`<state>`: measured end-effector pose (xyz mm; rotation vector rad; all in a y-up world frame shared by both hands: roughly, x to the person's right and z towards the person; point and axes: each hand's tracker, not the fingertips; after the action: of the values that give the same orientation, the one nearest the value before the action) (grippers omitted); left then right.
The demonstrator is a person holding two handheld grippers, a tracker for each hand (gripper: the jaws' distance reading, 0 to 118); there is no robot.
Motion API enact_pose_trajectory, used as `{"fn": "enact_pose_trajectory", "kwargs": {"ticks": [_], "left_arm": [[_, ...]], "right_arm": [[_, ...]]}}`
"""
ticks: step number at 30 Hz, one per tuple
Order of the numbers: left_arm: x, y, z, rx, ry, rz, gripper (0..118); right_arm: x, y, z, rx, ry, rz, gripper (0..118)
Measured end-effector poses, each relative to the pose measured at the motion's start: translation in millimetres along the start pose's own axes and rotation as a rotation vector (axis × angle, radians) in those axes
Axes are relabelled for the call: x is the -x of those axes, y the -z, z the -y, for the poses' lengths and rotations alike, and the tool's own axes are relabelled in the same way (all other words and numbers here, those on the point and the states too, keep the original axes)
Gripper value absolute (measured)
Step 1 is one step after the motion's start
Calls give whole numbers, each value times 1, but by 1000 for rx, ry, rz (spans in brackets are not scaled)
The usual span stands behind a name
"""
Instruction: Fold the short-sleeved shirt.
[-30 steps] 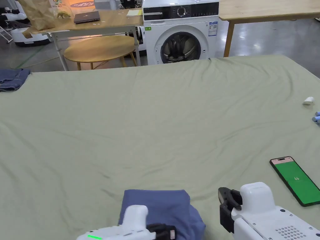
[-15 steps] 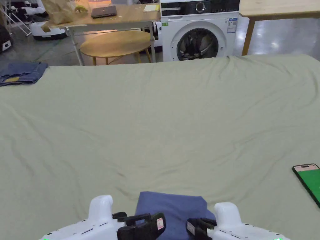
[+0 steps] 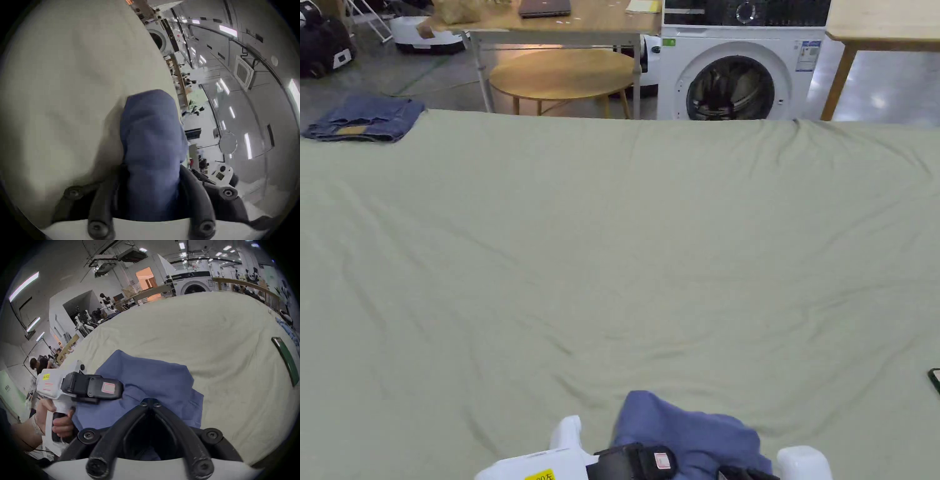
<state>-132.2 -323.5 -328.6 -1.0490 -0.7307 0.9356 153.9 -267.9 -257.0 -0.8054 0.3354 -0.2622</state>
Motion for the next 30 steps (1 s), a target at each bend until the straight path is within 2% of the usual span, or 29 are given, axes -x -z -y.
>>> {"fn": "enact_pose_trajectory", "kwargs": {"ticks": [2,4,8,10,13,16,19,22,23,24,25,26,28,30], "left_arm": [[-5,-21,-8,-7,-26,21,28],[-9,-50,-17,-36,67,-37,28],[6,-130,-59,-105,113,-120,28],[20,-177,-88,-137,136,-200,28],[50,-245,-139,-163,133,-334,28],[78,-310,-188,-215,111,-380,28],[110,-358,-232,-221,101,-493,28],[142,-383,-252,-225,57,-452,28],[147,-381,-253,-213,43,-416,39],[151,-381,-254,-203,35,-396,66],[153,-381,-253,-221,39,-420,85],[152,-383,-253,-257,59,-461,93],[143,-404,-250,-337,80,-380,105],[135,-429,-250,-408,63,-438,105]], "right_arm": [[5,-7,-4,-14,-6,0,0],[13,-14,-10,-42,-20,-9,0],[37,-17,-23,-69,-52,-3,0],[48,-12,-28,-67,-43,-23,0],[64,-1,-30,-57,-20,-38,0],[81,11,-32,-41,-47,-40,0],[94,23,-32,-22,-56,-49,0],[104,34,-34,-4,-66,-48,0],[106,37,-35,4,-64,-50,0],[109,40,-36,11,-63,-50,0],[112,43,-37,16,-63,-50,0],[111,45,-38,19,-66,-51,0],[115,48,-42,21,-77,-52,0],[119,48,-46,16,-90,-58,0]]}}
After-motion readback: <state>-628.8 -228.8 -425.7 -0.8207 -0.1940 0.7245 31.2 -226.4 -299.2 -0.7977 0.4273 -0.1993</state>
